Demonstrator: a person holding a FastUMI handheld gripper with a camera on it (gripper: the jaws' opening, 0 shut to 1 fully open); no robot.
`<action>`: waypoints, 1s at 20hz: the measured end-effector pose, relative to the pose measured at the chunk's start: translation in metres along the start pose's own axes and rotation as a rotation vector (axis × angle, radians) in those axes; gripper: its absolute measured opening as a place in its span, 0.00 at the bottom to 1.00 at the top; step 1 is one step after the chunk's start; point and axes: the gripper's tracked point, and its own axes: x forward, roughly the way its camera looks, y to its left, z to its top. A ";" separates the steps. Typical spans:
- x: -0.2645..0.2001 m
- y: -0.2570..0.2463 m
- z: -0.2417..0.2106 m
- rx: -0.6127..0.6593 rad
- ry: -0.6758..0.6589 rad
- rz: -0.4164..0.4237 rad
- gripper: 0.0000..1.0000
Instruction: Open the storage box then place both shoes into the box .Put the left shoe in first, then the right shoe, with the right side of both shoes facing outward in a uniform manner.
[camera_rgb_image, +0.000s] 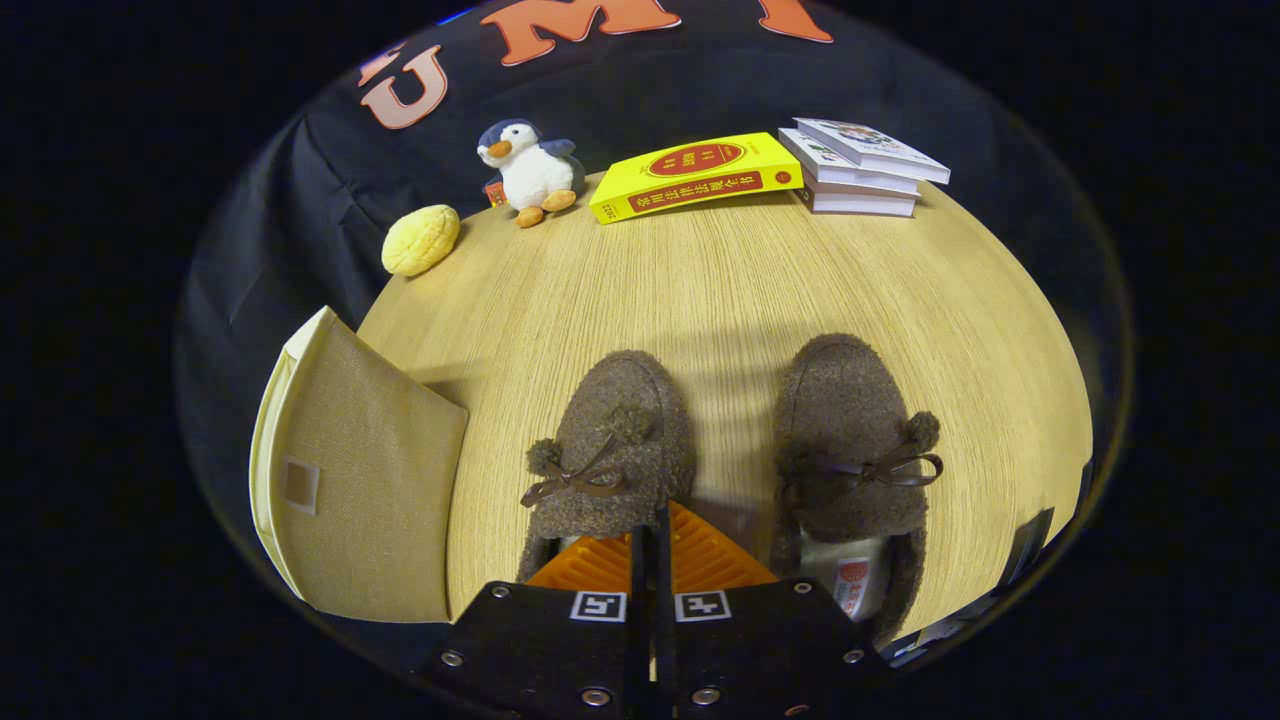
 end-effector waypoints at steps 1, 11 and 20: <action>-0.007 0.006 0.002 0.011 -0.004 0.018 0.04; -0.109 0.109 0.056 -0.004 -0.093 0.160 0.03; -0.137 0.225 0.057 -0.067 -0.075 0.290 0.03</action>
